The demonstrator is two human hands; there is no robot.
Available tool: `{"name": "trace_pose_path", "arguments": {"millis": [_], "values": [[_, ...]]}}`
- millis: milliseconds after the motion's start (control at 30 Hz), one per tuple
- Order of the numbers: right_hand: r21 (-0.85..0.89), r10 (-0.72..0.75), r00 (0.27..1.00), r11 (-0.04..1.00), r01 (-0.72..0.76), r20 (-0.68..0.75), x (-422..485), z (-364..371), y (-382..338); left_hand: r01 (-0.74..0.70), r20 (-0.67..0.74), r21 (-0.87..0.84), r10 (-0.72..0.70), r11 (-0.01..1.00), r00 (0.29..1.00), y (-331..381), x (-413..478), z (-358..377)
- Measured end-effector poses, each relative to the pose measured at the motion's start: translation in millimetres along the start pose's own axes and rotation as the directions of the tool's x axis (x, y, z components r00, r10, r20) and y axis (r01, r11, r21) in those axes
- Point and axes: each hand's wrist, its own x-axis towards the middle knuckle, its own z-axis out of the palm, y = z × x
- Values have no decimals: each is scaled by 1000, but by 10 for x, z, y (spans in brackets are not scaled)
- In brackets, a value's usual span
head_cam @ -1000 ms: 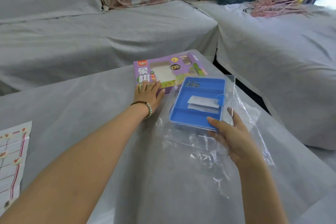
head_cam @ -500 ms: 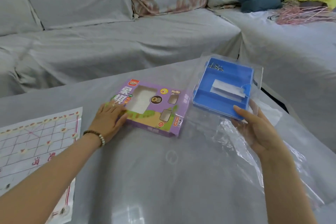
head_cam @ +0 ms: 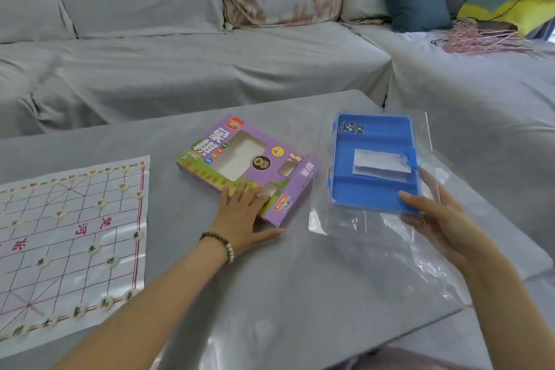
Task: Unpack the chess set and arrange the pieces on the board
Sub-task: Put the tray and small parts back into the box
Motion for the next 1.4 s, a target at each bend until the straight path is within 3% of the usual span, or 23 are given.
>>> {"name": "trace_pose_path", "arguments": {"millis": [167, 333, 400, 500, 567, 700, 933, 1067, 1200, 1400], "values": [[-190, 88, 993, 979, -73, 74, -319, -36, 68, -233, -170, -66, 219, 970, 961, -347, -337, -30], [-267, 125, 985, 960, -90, 118, -432, 14, 95, -384, -164, -93, 367, 919, 916, -275, -340, -78], [-285, 135, 983, 954, -95, 123, -457, 23, 97, -335, -162, -175, 308, 926, 937, -230, -349, -109], [-291, 138, 983, 952, -98, 120, -510, 28, 71, -160, -190, -393, 91, 906, 978, -206, -388, -165], [-288, 134, 984, 953, -95, 116, -536, 0, 59, -188, -264, -480, 63, 857, 963, -195, -381, -192], [-293, 147, 982, 950, -106, 122, -597, -45, 53, -185, -376, -444, 5, 877, 927, -220, -341, -217], [-386, 241, 952, 910, -154, 187, -595, 29, 148, 53, -160, -520, -158, 853, 974, -133, -420, -133], [-369, 304, 925, 906, -207, 228, -548, 117, 181, 146, -150, -499, -251, 854, 956, -76, -447, -76], [-363, 372, 880, 896, -258, 294, -513, 168, 258, 171, -134, -630, -323, 757, 937, -85, -423, -71], [-338, 443, 816, 883, -326, 371, -426, 239, 378, 224, -98, -555, -330, 801, 939, -201, -353, -73]]}}
